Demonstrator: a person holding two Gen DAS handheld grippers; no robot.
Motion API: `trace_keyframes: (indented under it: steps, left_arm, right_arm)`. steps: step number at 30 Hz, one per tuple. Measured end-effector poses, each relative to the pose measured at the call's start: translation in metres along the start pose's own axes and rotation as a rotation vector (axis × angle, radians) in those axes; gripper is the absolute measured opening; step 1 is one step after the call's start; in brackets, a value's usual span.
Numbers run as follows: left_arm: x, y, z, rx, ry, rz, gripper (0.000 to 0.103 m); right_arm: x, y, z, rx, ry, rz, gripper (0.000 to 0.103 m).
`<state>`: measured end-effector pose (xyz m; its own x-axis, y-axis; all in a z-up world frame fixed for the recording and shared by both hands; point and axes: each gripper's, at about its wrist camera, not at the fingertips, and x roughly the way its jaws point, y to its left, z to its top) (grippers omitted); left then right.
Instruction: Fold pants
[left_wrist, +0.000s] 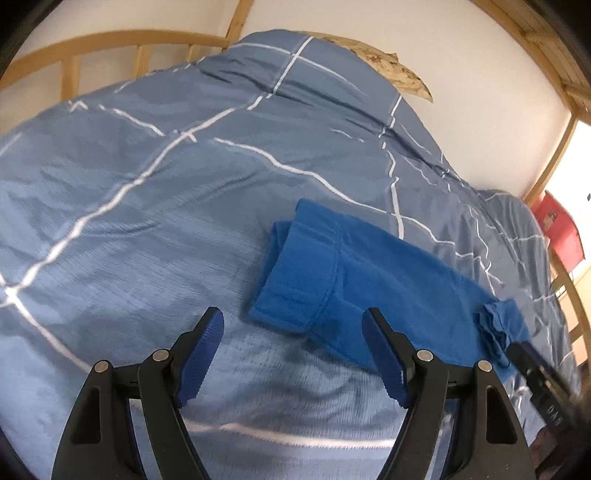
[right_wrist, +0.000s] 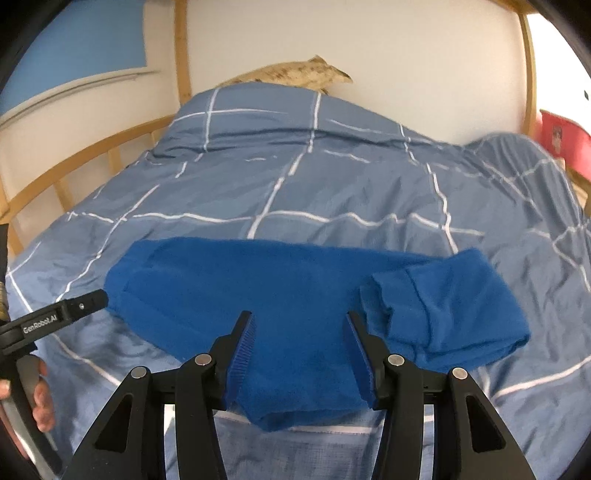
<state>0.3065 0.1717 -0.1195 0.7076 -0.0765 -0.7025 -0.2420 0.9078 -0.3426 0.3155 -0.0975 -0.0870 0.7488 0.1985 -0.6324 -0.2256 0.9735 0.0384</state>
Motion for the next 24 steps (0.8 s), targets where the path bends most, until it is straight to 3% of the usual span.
trace_keyframes:
  steps: [6,12,15,16,18,24]
  left_arm:
    - [0.022,0.004,0.000,-0.075,0.016,-0.003,0.070]
    - [0.040,0.012,-0.005,-0.142,0.038,-0.033,0.057]
    - [0.041,0.014,-0.004,-0.166,0.027,-0.064,0.040]
    - [0.042,0.013,-0.004,-0.166,0.036,-0.099,0.027]
    - [0.039,0.008,-0.003,-0.149,0.027,-0.093,0.025]
    - [0.006,-0.037,0.011,0.058,-0.058,-0.026,0.019]
  right_arm:
    - [0.011,-0.004,-0.006,0.011,0.016,-0.030,0.050]
    - [0.023,-0.003,-0.008,0.020,0.037,-0.052,0.050]
    - [0.025,-0.001,-0.012,0.017,0.043,-0.050,0.050]
    - [0.026,-0.001,-0.013,0.014,0.046,-0.056,0.050]
    - [0.026,-0.002,-0.014,0.013,0.047,-0.059,0.050]
    - [0.017,-0.023,-0.012,0.049,0.033,-0.049,0.050]
